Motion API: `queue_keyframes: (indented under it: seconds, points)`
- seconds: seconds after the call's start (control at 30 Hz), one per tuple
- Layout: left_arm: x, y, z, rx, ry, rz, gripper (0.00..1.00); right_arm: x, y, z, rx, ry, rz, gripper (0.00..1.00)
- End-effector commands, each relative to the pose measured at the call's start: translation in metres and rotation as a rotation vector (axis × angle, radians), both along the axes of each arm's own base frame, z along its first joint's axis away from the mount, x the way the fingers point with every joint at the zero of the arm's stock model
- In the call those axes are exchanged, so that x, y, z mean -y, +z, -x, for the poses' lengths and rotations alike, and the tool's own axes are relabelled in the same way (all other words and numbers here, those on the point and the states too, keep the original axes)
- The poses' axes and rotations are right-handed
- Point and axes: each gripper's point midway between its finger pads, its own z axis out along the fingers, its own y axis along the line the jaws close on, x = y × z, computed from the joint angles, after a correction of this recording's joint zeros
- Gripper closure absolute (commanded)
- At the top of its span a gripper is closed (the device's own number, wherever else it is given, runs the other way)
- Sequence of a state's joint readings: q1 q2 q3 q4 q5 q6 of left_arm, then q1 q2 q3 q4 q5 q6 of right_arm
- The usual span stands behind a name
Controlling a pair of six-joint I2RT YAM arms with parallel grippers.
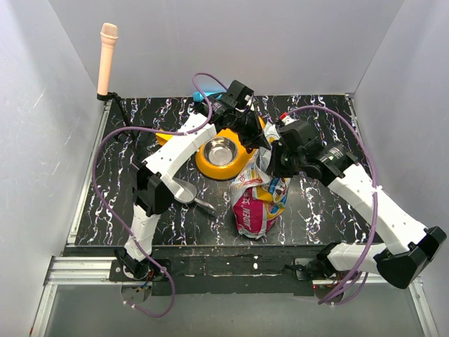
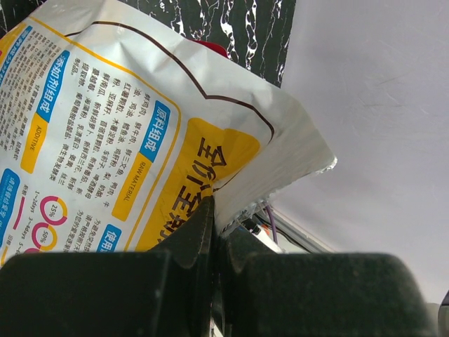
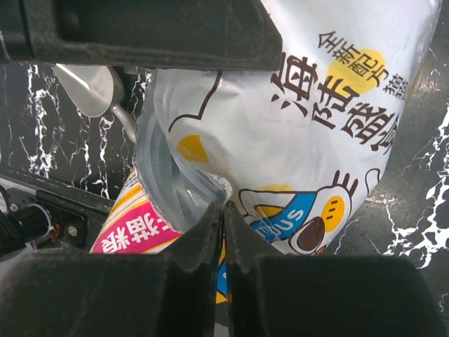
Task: Serve the pet food
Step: Open the pet food bag at the center of the board.
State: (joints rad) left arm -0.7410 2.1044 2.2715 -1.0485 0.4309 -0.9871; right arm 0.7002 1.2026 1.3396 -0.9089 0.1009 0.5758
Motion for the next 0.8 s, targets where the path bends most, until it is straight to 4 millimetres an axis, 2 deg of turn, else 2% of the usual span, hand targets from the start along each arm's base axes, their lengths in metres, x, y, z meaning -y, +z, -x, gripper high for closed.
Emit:
queue_keyframes:
  seconds: [0.0,0.27,0.37,0.53,0.77]
  points:
    - [0.009,0.109,0.003,0.191,-0.03,0.277,1.0,-0.012,0.009,-0.004,0.032,0.09,-0.006,0.86]
    - [0.009,0.11,0.006,0.189,-0.037,0.283,1.0,-0.014,0.033,-0.011,0.126,0.113,-0.039,0.77]
    - [0.009,0.108,0.006,0.186,-0.036,0.281,1.0,-0.011,0.036,-0.012,0.131,0.106,-0.022,0.75]
    - [0.008,0.107,0.006,0.183,-0.032,0.28,1.0,-0.01,0.05,-0.01,0.159,0.125,-0.033,0.71]
    - [0.01,0.112,0.006,0.192,-0.033,0.292,1.0,-0.015,0.044,-0.018,0.154,0.151,0.004,0.69]
